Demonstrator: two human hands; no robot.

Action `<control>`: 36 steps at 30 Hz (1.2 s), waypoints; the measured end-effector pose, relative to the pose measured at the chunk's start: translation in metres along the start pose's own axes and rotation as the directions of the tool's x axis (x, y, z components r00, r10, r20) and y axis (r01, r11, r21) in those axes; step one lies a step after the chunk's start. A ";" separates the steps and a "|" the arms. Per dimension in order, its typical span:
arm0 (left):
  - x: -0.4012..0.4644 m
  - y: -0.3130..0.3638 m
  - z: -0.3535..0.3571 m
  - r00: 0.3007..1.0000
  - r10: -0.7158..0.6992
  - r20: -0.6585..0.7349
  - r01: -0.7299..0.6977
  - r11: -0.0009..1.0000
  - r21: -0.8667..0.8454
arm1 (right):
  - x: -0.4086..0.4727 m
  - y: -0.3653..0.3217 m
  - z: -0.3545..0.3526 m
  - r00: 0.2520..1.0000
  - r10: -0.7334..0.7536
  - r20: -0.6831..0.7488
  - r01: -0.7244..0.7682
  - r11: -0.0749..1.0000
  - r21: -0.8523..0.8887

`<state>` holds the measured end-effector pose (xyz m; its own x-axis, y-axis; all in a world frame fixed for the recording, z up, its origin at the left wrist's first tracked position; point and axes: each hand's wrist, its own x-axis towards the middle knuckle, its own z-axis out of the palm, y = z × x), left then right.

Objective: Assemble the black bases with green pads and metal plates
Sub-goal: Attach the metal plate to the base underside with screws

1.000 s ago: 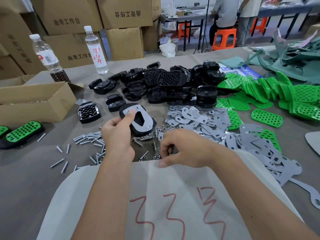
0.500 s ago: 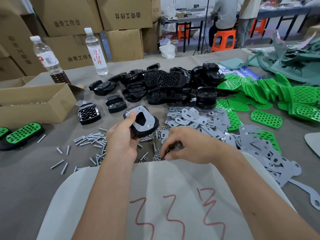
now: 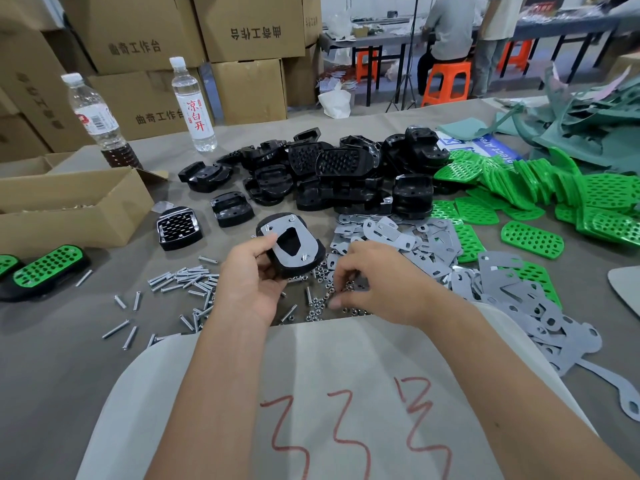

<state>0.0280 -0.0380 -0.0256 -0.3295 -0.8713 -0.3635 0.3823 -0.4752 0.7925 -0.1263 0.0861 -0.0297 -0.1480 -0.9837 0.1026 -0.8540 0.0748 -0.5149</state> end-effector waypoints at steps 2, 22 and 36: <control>0.000 -0.001 0.000 1.000 0.006 0.007 -0.006 1.000 0.027 | -0.001 0.003 -0.002 0.999 0.003 0.032 -0.004 1.000 0.014; -0.021 -0.025 0.020 0.964 0.169 0.207 -0.253 0.828 0.500 | 0.005 0.002 0.012 0.745 0.203 -0.636 0.207 0.835 0.510; -0.025 -0.027 0.020 0.948 0.171 0.268 -0.295 0.788 0.540 | 0.004 0.000 0.014 0.854 0.102 -0.510 0.183 0.858 0.479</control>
<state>0.0086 -0.0013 -0.0283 -0.4782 -0.8748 -0.0783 -0.0680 -0.0519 0.9963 -0.1194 0.0794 -0.0414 -0.4685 -0.7487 0.4691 -0.5211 -0.1947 -0.8310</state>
